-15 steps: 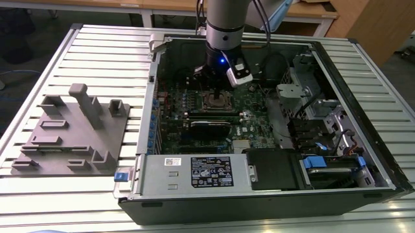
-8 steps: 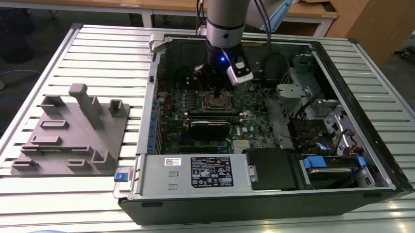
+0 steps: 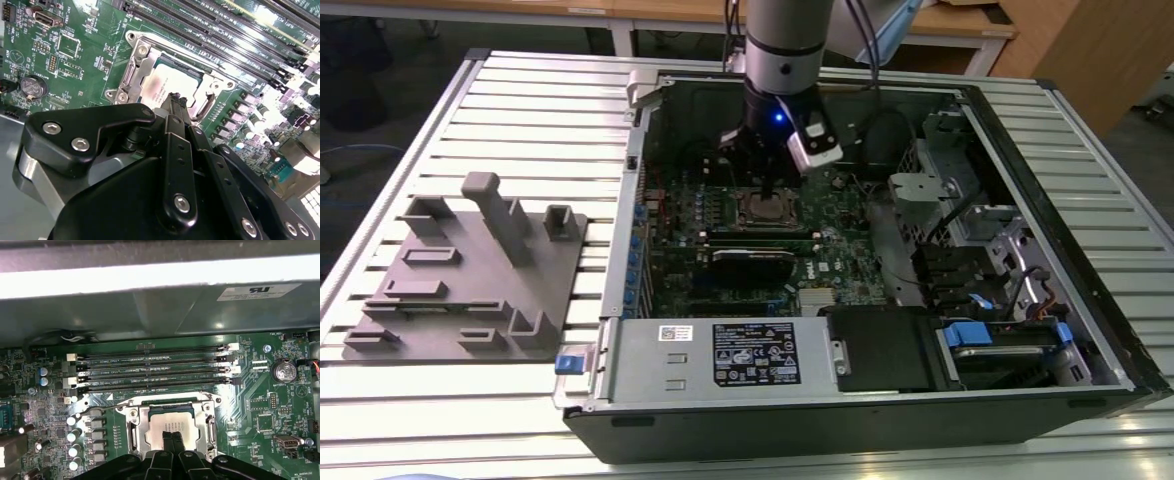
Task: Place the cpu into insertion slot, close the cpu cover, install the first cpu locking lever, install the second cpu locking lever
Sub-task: 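Install the first cpu locking lever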
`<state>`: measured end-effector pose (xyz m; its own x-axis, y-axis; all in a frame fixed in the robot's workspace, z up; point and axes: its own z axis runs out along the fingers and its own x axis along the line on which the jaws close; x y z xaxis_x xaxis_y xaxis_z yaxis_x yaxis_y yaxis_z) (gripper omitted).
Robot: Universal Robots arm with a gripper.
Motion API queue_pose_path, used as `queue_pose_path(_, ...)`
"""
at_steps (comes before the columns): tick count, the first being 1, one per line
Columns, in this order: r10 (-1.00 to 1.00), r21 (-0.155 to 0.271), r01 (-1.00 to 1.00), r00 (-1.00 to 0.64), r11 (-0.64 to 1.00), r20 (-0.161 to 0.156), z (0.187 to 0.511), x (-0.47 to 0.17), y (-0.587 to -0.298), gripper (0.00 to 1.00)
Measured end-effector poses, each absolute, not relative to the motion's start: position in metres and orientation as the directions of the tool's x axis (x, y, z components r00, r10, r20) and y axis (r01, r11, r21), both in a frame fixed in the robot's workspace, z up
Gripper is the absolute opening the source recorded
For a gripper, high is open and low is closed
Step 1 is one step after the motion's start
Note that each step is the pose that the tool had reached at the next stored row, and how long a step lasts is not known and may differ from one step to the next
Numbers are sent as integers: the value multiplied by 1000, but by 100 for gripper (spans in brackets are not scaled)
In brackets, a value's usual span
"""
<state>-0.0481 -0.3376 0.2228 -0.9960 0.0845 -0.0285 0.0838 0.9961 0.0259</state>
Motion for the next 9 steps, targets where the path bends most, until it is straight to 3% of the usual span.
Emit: queue_pose_path(9,85,26,84,-996,996,-29,236,-48,-338,11)
